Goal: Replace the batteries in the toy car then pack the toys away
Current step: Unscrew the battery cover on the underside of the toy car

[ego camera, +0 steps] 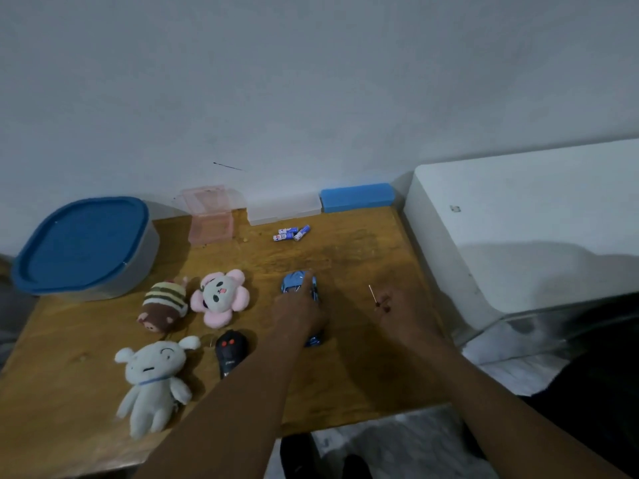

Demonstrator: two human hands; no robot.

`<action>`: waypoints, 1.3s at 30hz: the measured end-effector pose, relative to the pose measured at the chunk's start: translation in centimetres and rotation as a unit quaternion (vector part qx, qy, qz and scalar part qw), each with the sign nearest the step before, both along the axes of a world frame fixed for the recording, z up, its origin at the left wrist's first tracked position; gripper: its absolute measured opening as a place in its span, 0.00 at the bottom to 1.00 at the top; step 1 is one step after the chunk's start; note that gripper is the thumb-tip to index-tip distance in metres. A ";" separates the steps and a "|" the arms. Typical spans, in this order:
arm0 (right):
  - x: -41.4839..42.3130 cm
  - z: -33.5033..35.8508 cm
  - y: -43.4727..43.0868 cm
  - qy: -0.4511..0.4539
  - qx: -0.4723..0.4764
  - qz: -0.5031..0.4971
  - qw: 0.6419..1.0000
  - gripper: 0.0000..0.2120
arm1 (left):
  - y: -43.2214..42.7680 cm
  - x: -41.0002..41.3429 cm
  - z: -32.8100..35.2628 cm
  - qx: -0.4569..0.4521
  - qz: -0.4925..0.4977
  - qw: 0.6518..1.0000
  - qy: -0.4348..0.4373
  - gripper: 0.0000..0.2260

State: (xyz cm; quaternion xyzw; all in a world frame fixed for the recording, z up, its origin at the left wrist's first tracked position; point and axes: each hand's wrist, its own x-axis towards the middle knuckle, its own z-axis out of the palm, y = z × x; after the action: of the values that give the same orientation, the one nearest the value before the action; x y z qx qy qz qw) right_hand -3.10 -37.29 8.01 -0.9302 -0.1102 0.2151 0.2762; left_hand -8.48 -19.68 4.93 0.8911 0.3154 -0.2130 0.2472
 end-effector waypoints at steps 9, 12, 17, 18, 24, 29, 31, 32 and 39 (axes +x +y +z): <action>0.7 2.0 1.0 -0.045 -0.010 0.049 0.998 0.07 | 2.0 -2.8 1.6 -0.279 0.164 0.923 -0.208 0.46; 1.0 3.0 1.7 -0.042 -0.002 0.072 0.997 0.09 | 2.2 -4.5 1.9 -0.446 0.255 0.822 -0.244 0.40; 1.3 3.7 2.3 -0.065 0.000 0.083 0.994 0.08 | 1.3 -6.5 3.4 -0.655 0.353 0.616 -0.260 0.26; 1.3 3.9 2.3 -0.068 -0.001 0.088 0.994 0.08 | 0.9 -6.6 3.6 -0.660 0.357 0.603 -0.272 0.24; 1.0 4.6 2.3 -0.093 -0.015 0.118 0.989 0.05 | -0.4 -6.6 4.2 -0.655 0.385 0.561 -0.328 0.26; 0.7 5.0 2.7 -0.115 -0.012 0.106 0.988 0.03 | 0.3 -7.3 4.2 -0.630 0.351 0.611 -0.327 0.20; 0.7 5.5 3.2 -0.126 -0.011 0.100 0.987 0.02 | 1.1 -7.5 4.3 -0.612 0.322 0.650 -0.316 0.17; 0.7 5.8 3.5 -0.130 -0.009 0.094 0.987 0.02 | 1.6 -7.5 4.3 -0.604 0.308 0.664 -0.315 0.17; -0.4 7.5 6.2 -0.157 -0.022 0.061 0.985 0.03 | 5.2 -8.6 4.9 -0.595 0.230 0.712 -0.294 0.30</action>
State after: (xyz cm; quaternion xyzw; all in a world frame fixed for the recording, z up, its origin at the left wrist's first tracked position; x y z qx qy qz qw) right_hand -3.51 -31.12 15.48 -0.9499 -0.2039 0.0851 0.2211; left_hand -17.08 -14.47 9.82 0.4770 0.2302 -0.0204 0.8480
